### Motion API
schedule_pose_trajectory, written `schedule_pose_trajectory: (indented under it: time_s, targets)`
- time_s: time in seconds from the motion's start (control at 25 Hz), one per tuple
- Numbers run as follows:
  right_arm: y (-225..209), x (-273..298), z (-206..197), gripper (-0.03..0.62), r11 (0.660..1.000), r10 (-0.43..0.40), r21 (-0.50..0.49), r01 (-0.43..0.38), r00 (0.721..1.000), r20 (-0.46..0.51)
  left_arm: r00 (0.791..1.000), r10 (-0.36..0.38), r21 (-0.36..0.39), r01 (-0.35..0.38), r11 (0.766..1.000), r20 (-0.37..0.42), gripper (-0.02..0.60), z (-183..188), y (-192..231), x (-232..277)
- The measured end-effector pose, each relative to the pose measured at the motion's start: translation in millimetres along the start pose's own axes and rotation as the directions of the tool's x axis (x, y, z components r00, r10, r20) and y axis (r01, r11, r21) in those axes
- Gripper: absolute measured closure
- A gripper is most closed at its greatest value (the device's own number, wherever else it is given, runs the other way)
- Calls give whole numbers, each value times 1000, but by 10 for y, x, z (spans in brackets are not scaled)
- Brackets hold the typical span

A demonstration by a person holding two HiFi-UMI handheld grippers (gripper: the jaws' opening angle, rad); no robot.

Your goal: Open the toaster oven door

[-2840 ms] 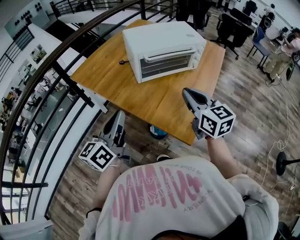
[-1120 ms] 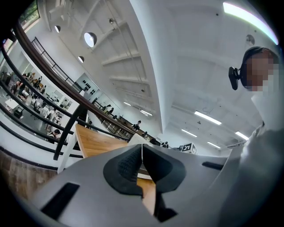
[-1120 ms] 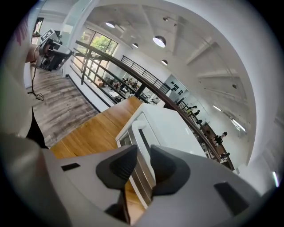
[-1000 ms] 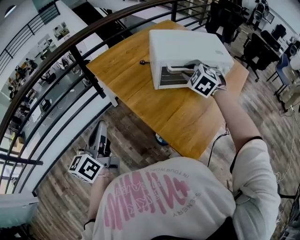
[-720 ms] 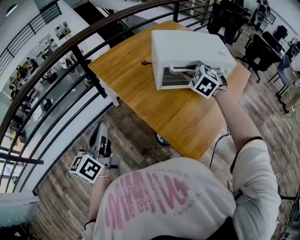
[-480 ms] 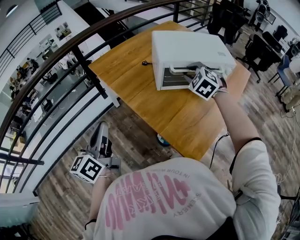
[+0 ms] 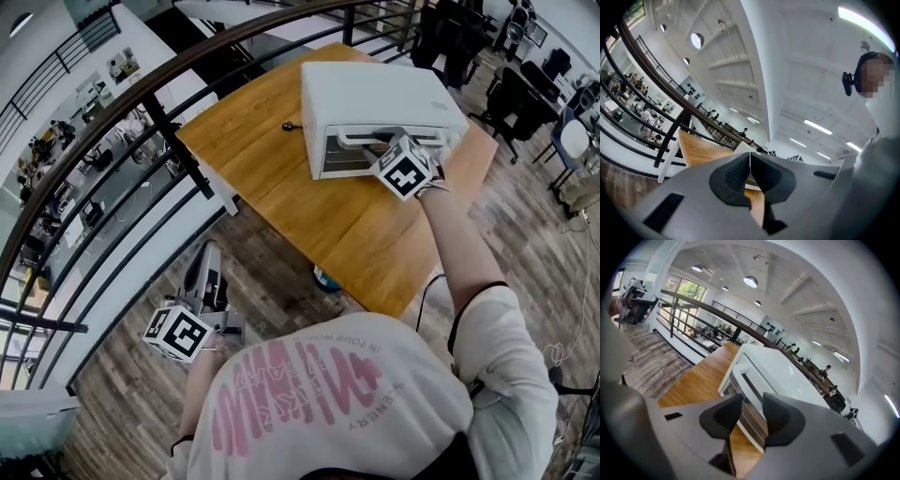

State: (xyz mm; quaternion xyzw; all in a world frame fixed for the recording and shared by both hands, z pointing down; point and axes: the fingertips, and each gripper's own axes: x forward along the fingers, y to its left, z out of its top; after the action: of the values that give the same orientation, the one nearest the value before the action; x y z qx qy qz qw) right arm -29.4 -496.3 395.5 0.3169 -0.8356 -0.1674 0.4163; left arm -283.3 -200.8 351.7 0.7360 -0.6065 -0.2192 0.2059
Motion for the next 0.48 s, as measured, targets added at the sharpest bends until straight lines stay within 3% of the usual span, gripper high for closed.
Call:
schedule_pose_trajectory:
  time_s: [0.48]
  targets:
    - [143,-114,-52,450,996,-54,68,55,998,-10,999,-37,-13,37,999,-17,558,-28,-53,73]
